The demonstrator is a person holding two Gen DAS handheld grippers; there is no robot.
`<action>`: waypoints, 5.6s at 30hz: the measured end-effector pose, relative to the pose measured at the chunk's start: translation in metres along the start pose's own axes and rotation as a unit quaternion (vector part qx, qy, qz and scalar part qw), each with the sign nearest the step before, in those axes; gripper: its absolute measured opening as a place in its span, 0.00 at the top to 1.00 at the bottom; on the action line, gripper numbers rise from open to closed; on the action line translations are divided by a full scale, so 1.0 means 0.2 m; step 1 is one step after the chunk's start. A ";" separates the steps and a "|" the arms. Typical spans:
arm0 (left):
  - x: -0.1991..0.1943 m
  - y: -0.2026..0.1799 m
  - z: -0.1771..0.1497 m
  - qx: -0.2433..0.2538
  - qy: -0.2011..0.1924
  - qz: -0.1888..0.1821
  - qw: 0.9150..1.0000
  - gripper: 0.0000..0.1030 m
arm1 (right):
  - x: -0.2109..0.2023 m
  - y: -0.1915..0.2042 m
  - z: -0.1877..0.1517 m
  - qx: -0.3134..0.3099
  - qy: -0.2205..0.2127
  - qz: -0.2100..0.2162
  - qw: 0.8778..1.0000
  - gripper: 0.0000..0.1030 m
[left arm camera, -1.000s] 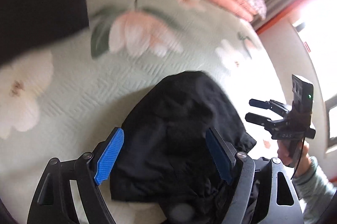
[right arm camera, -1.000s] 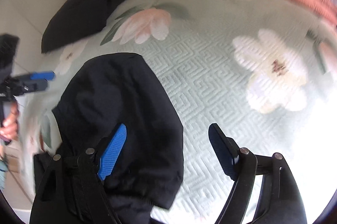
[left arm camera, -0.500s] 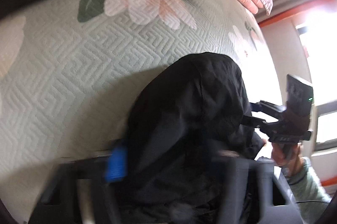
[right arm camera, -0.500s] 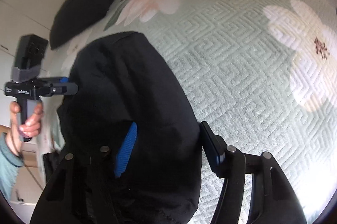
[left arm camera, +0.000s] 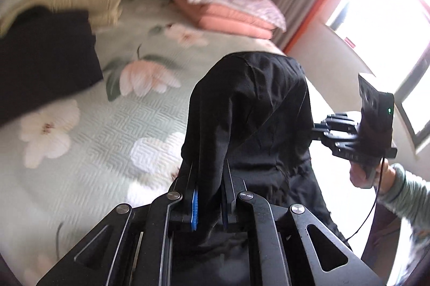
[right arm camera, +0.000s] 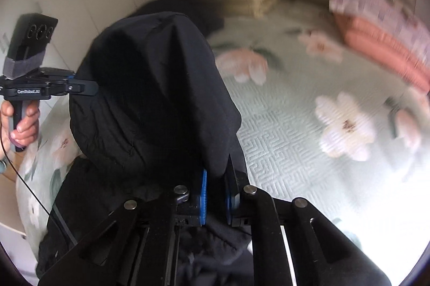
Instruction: Fold large clothes
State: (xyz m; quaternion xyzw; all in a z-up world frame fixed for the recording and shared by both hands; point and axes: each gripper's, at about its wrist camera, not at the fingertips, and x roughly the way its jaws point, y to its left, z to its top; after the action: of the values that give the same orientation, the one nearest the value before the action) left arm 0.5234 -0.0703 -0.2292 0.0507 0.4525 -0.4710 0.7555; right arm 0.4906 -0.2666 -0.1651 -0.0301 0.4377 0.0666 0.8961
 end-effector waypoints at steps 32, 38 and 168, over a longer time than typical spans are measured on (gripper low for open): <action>-0.63 -0.67 -0.86 0.023 0.082 0.093 0.992 0.72 | -0.90 0.56 -0.79 0.015 0.055 -0.043 0.997 0.53; -0.44 -0.80 -0.72 0.037 0.090 0.075 0.992 0.54 | -0.77 0.70 -0.56 -0.006 0.021 -0.009 1.000 0.41; -0.78 -0.53 -2.82 -0.271 0.229 0.028 0.934 0.92 | -1.13 0.68 -2.69 0.291 0.269 -0.032 0.917 0.84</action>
State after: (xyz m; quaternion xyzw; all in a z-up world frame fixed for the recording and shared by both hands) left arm 0.0623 0.2592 -0.4072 -0.0371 0.7225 -0.2846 0.6289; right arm -0.0868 -0.2136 -0.3179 0.2013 0.6615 -0.1027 0.7151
